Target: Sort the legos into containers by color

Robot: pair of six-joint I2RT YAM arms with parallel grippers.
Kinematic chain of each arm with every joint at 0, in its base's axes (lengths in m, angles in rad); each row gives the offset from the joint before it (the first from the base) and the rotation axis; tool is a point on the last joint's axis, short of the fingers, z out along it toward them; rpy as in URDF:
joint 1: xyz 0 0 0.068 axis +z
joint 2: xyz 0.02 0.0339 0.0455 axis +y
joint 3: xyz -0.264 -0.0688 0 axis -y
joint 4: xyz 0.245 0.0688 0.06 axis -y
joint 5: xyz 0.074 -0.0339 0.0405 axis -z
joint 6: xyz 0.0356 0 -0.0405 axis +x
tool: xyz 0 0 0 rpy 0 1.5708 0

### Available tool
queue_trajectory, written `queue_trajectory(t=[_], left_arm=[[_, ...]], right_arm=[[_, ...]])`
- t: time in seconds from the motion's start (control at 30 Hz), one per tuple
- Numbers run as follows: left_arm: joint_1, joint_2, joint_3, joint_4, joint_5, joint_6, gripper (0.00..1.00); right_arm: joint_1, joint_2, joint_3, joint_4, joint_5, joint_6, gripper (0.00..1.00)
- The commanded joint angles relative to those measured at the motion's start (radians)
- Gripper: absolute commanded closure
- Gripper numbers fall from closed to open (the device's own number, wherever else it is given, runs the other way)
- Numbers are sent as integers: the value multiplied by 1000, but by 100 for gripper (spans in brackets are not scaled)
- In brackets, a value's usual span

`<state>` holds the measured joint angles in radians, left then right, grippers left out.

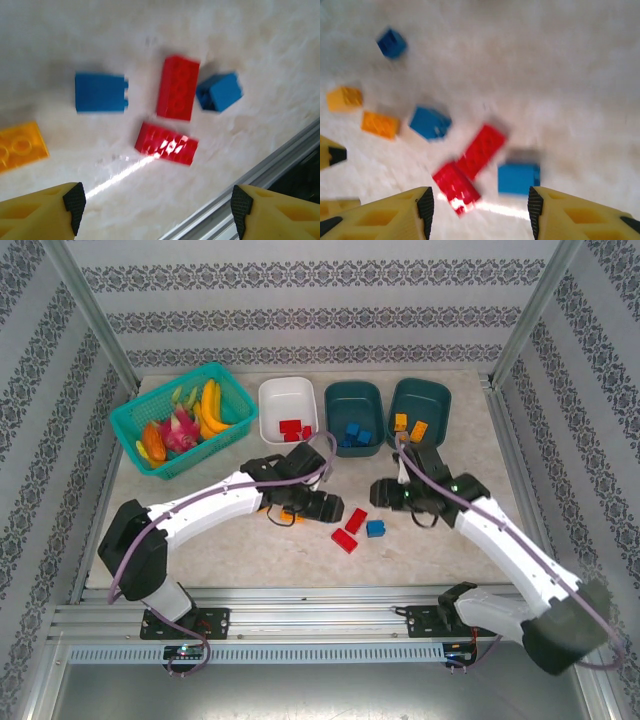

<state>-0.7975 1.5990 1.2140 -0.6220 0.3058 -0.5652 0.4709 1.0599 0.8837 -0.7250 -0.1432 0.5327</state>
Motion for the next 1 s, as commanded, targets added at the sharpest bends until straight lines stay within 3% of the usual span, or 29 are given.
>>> queue_trajectory(t=[0.0,0.4,0.53,0.73,0.97], left_arm=[[-49,12,-14,9,-25,-91,20],[-170,222,124,-35,-35,-566,16],[-178,288,185,-97,-38,-668,14],[-178,354,191,-48,-22,-807,15],[-192,432,256,-91,-30,-860,22]], right_arm=[[23,-129,-78,-40,-34,81,44],[84,-318,-153,-132,-71,126,38],[86,-377,-169,-167,-90,111,37],[86,-444,-171,-199,-112,98,36],[86,-520,-167,-227,-110,101,33]])
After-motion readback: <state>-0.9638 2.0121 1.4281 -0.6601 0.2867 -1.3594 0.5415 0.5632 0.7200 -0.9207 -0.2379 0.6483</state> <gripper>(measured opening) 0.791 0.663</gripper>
